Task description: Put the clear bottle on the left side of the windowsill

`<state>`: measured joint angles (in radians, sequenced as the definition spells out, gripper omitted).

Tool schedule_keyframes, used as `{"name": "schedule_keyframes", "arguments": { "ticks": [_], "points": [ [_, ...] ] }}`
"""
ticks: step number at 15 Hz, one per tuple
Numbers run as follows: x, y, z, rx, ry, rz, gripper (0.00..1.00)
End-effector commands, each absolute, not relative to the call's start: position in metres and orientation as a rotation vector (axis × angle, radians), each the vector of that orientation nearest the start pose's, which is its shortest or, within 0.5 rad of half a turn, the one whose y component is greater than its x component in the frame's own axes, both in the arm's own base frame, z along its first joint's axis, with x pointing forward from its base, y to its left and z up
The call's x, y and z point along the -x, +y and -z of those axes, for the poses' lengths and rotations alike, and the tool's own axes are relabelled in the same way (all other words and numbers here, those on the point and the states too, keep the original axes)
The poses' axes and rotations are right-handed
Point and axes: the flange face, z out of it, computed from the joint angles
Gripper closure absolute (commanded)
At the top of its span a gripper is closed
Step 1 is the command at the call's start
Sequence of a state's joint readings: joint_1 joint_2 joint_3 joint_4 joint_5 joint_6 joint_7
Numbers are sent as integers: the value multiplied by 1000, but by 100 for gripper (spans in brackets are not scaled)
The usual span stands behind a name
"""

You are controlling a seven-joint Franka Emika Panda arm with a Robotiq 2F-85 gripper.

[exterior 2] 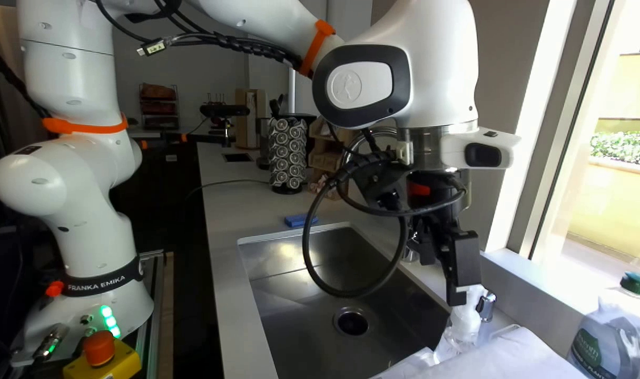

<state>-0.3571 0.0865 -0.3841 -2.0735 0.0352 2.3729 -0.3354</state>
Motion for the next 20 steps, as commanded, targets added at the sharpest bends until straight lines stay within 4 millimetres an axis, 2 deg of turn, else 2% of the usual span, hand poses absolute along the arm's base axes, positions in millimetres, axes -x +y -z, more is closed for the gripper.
{"name": "schedule_keyframes", "arguments": {
  "ticks": [1,12,20],
  "points": [
    [-446,-401,-404,3177,643,307,0],
    [-473,-410,-391,3175,558,340,0],
    [-493,-411,-382,3162,421,338,0]
  ]
}}
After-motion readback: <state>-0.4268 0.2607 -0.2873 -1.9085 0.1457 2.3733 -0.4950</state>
